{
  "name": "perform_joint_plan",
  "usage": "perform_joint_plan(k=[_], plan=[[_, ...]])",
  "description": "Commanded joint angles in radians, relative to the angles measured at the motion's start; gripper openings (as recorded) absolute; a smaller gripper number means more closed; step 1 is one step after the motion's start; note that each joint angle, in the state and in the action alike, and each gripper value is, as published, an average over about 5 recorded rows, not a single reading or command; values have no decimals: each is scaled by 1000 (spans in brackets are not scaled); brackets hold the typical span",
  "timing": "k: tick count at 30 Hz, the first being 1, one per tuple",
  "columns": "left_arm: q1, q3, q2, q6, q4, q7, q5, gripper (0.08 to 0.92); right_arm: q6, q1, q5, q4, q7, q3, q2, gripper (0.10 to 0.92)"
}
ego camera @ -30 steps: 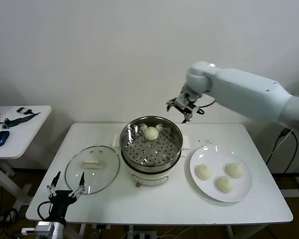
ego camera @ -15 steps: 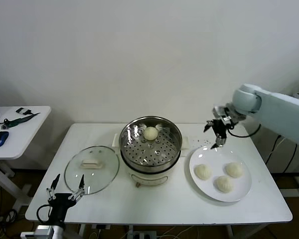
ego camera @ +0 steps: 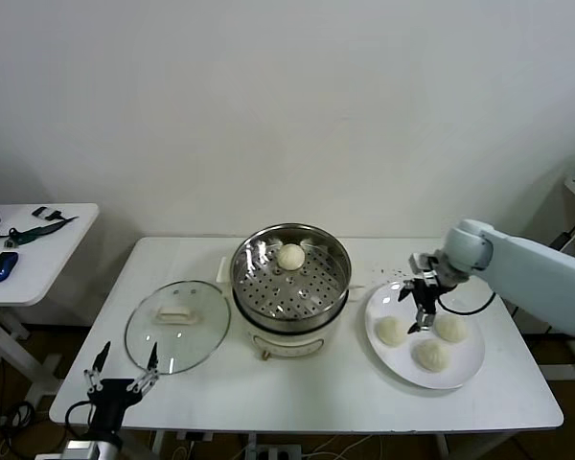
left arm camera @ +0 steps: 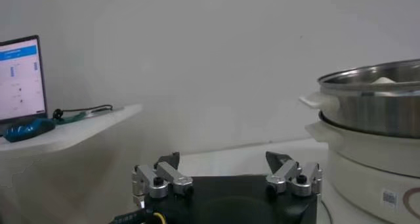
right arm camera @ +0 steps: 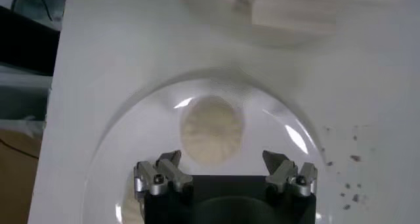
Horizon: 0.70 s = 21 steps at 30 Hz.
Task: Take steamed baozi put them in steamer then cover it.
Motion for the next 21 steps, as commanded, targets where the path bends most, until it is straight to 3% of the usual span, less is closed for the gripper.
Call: perform_joint_plan(k=[1,15,21], plan=[[3,-1,-1,-1,4,0,0,823,-13,-94,-29,-48,3,53,49,823],[8,-3,2,-10,19,-1,-2,823,6,-105,-71,-106,6,68,92,820],[9,-2,4,-11,19,-2,-2,823,8,-104,-71,-110,2,71,96,755]])
